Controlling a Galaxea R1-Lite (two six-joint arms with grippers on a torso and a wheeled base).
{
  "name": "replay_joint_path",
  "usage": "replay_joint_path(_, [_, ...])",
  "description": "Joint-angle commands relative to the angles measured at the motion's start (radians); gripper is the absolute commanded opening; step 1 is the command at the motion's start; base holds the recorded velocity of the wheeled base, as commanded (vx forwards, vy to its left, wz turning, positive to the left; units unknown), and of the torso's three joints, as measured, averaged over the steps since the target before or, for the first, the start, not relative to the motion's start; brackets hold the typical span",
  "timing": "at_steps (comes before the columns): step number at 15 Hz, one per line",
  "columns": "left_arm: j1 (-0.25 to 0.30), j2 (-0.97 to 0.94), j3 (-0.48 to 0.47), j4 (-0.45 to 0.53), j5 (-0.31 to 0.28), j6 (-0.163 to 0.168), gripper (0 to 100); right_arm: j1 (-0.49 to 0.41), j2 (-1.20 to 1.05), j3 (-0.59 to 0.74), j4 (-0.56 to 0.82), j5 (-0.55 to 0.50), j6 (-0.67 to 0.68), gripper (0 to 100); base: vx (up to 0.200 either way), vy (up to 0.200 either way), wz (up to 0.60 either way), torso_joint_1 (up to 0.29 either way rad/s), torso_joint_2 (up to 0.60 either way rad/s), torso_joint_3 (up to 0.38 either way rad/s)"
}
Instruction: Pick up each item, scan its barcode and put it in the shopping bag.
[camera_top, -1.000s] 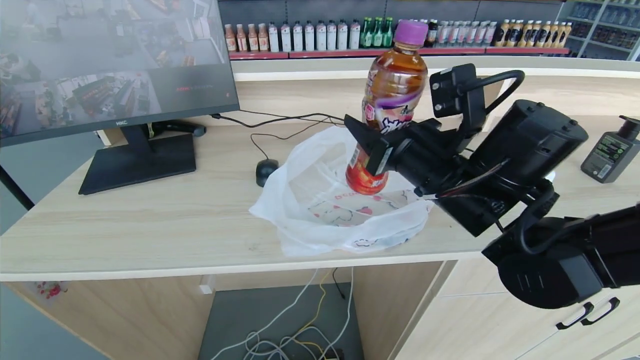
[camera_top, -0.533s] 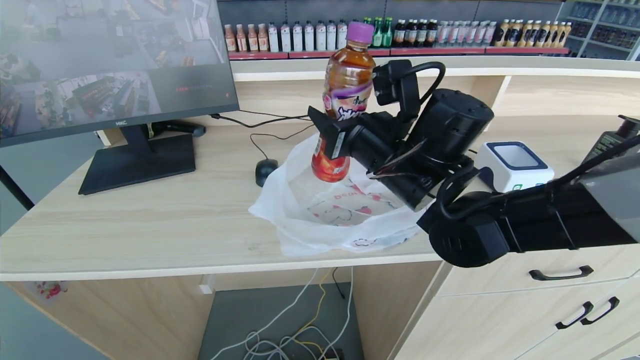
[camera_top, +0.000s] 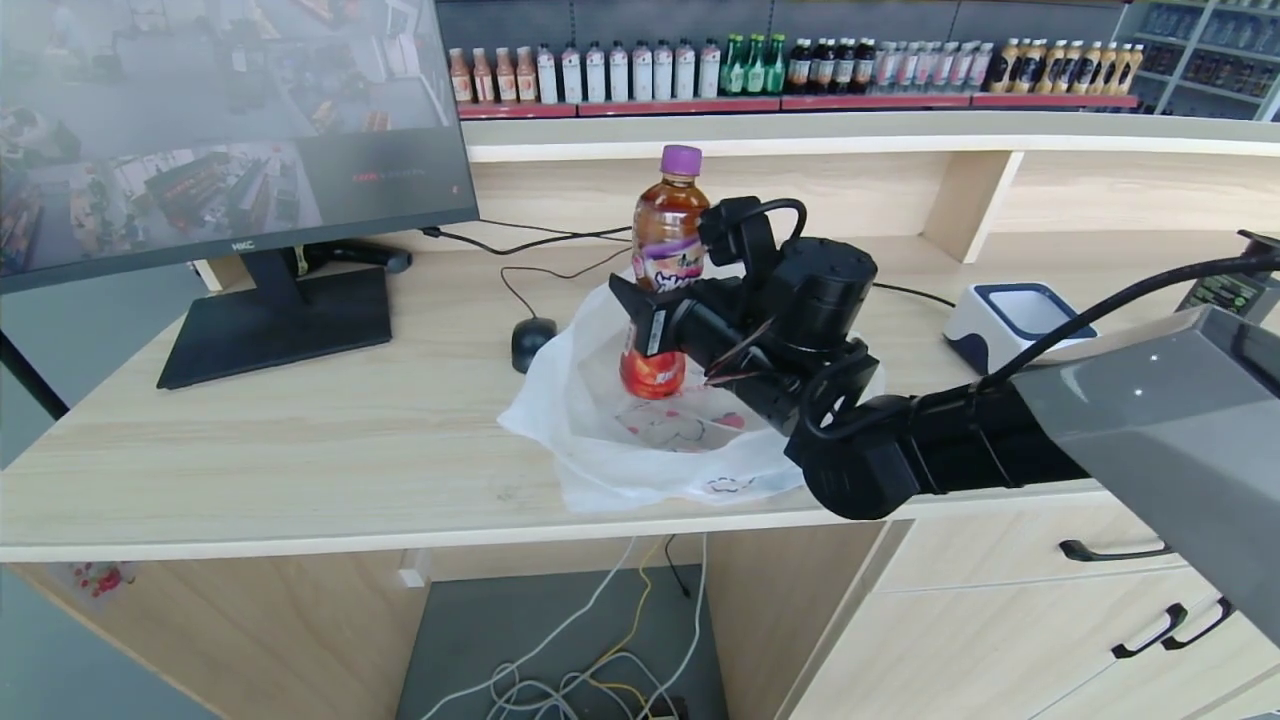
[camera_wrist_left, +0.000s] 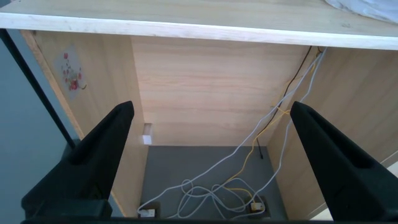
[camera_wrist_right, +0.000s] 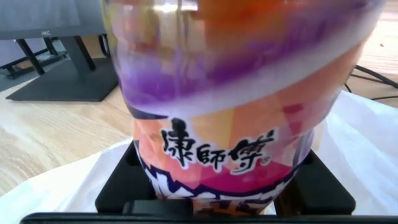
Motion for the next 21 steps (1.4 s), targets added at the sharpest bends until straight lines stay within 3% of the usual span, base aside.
replay_joint_path(1, [0.000, 0.000, 0.000, 0.000, 0.000, 0.000, 100, -0.006, 0.022, -0.003, -0.002, 0.001, 0.000, 0, 0.000, 0.000, 0.00, 0.000, 0.00, 0.000])
replay_joint_path(17, [0.000, 0.000, 0.000, 0.000, 0.000, 0.000, 100, -0.006, 0.066, -0.021, -0.037, -0.005, 0.004, 0, 0.000, 0.000, 0.00, 0.000, 0.00, 0.000])
replay_joint_path(21, [0.000, 0.000, 0.000, 0.000, 0.000, 0.000, 100, -0.006, 0.073, 0.038, -0.153, -0.007, -0.017, 0, 0.000, 0.000, 0.00, 0.000, 0.00, 0.000])
